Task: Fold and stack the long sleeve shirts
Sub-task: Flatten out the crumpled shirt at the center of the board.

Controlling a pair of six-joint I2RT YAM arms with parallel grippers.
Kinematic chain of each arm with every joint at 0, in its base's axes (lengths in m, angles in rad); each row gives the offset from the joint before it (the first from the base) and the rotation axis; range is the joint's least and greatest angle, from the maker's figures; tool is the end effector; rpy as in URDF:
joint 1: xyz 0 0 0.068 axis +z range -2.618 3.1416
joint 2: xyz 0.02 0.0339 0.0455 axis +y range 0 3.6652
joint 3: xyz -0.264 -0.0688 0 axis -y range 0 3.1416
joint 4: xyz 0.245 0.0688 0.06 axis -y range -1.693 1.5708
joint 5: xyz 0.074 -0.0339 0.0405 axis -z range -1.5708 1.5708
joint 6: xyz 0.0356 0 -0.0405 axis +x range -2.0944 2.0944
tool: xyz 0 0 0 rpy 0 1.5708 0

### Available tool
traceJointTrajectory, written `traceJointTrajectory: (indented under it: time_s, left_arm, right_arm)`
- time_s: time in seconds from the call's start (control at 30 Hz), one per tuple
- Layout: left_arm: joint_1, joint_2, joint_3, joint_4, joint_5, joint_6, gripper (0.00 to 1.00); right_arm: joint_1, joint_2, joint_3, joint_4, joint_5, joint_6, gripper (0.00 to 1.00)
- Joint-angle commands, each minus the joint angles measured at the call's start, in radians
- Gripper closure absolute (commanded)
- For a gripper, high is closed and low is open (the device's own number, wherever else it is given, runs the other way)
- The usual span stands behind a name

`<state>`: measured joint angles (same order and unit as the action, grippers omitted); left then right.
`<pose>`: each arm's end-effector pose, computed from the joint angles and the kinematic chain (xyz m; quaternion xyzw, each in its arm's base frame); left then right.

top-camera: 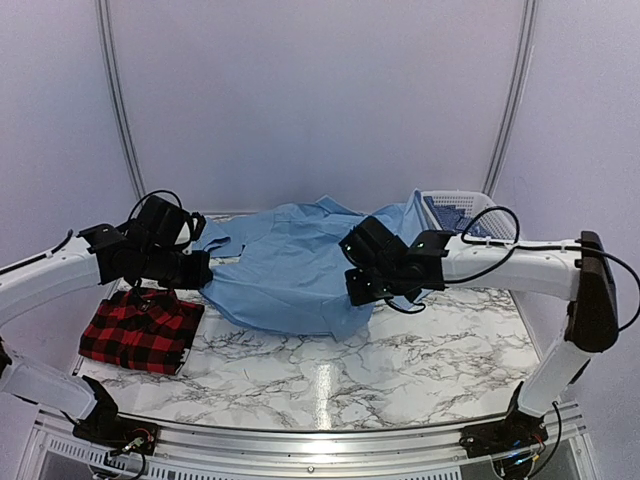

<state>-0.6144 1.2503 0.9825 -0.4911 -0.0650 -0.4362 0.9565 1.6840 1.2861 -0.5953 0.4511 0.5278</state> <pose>0.2207 -0.1529 0.2817 0.0689 0.9157 -0.1721 0.3564 0.2184 0.2826 0.2474 -0.1365 0.9265 0.0296 0.3495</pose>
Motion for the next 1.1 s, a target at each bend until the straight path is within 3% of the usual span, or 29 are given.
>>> traceJointTrajectory:
  time_s: [0.0, 0.1, 0.13, 0.3, 0.33, 0.57, 0.77, 0.9, 1.07]
  left_arm:
    - [-0.001, -0.021, 0.084, -0.147, -0.083, 0.108, 1.0]
    - [-0.002, 0.003, 0.122, -0.194, -0.031, 0.146, 1.0]
    - [-0.002, 0.01, 0.125, -0.199, 0.01, 0.163, 0.95]
    - [-0.01, 0.037, 0.059, -0.201, 0.197, 0.163, 0.43]
    - [-0.011, 0.041, 0.04, -0.2, 0.197, 0.156, 0.39]
    - [-0.01, 0.061, -0.067, -0.123, 0.154, 0.011, 0.35]
    - [-0.01, 0.076, -0.152, 0.011, 0.205, -0.106, 0.41]
    - [-0.017, 0.076, -0.155, 0.122, 0.285, -0.123, 0.41]
    - [-0.08, 0.2, -0.13, 0.284, 0.348, -0.178, 0.42]
  right_arm:
    - [-0.042, -0.098, 0.021, -0.074, -0.016, -0.067, 1.0]
    - [-0.083, -0.144, -0.029, -0.075, -0.073, -0.088, 1.0]
    - [-0.101, -0.158, -0.059, -0.066, -0.097, -0.092, 1.0]
    - [-0.152, -0.193, -0.225, -0.018, -0.136, -0.085, 0.94]
    - [-0.174, -0.196, -0.256, -0.013, -0.144, -0.076, 0.93]
    - [-0.24, -0.261, -0.346, 0.014, -0.16, -0.029, 0.76]
    - [-0.097, -0.239, -0.294, -0.014, -0.093, 0.015, 0.52]
    - [-0.014, -0.207, -0.288, 0.021, -0.076, 0.045, 0.5]
    - [-0.004, -0.107, -0.255, 0.075, -0.072, 0.042, 0.48]
